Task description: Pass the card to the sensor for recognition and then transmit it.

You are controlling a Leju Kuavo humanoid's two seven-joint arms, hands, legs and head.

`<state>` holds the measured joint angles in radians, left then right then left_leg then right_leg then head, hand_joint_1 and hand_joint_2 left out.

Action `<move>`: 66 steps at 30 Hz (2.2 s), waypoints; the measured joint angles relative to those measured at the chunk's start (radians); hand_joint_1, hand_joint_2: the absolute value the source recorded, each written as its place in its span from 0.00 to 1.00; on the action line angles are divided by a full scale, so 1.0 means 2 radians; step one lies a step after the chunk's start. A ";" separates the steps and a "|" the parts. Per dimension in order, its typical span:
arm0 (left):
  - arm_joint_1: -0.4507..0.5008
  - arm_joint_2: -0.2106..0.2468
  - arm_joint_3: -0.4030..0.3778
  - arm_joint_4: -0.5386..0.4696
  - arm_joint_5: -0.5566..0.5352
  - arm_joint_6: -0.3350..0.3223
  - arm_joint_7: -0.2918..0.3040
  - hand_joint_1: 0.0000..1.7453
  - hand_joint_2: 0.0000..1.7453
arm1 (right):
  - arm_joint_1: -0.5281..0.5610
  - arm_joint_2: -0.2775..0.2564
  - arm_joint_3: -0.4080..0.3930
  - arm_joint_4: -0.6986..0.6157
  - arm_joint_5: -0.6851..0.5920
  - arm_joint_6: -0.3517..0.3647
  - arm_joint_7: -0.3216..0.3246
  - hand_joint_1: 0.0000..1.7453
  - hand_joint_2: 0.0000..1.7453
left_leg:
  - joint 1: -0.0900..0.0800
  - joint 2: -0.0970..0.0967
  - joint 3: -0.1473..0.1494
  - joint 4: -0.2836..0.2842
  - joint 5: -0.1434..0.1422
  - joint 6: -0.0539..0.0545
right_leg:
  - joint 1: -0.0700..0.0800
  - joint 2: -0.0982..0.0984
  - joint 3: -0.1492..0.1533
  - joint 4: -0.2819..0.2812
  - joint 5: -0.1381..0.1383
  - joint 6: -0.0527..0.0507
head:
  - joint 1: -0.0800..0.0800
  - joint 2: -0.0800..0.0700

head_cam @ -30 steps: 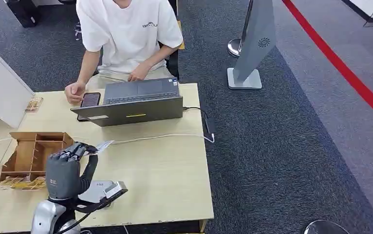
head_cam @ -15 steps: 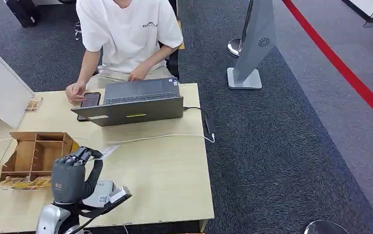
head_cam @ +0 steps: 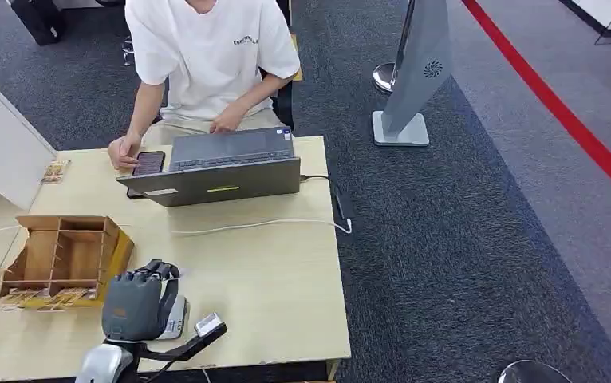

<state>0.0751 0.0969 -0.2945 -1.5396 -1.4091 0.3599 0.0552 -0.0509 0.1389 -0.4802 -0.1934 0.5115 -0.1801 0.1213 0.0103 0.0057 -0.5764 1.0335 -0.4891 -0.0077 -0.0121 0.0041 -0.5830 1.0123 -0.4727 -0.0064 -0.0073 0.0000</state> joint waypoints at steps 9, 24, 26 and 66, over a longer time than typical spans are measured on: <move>0.030 0.023 -0.015 -0.003 -0.013 -0.025 0.040 1.00 1.00 | 0.002 0.000 -0.028 0.000 0.000 -0.001 -0.003 0.00 1.00 | 0.000 0.000 0.000 0.000 0.000 0.000 | 0.000 0.000 0.000 0.000 0.000 0.000 | 0.000 0.000; 0.051 0.053 -0.025 -0.013 -0.015 -0.045 0.066 1.00 1.00 | 0.002 0.000 -0.045 0.000 -0.001 -0.001 0.002 0.00 1.00 | 0.000 0.000 0.000 0.000 0.000 0.000 | 0.000 0.000 0.000 0.000 0.000 0.000 | 0.000 0.000; 0.052 0.054 -0.025 -0.013 -0.015 -0.045 0.066 1.00 1.00 | 0.002 0.000 -0.046 0.000 -0.001 -0.001 0.002 0.00 1.00 | 0.000 0.000 0.000 0.000 0.000 0.000 | 0.000 0.000 0.000 0.000 0.000 0.000 | 0.000 0.000; 0.043 -0.004 0.053 -0.144 -0.030 0.040 0.065 1.00 1.00 | 0.090 0.098 -0.084 -0.174 0.267 0.060 0.006 0.00 1.00 | 0.000 -0.006 0.001 0.000 0.000 0.001 | 0.000 -0.006 0.003 0.000 -0.002 0.002 | 0.000 0.000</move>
<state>0.1606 0.0881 -0.1877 -1.8276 -1.4690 0.4405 0.1850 0.1294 0.3353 -0.6489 -0.5420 1.0453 -0.0607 0.1324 0.0103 -0.0057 -0.5744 1.0338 -0.4895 -0.0062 -0.0119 -0.0071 -0.5778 1.0116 -0.4773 -0.0030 -0.0072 0.0000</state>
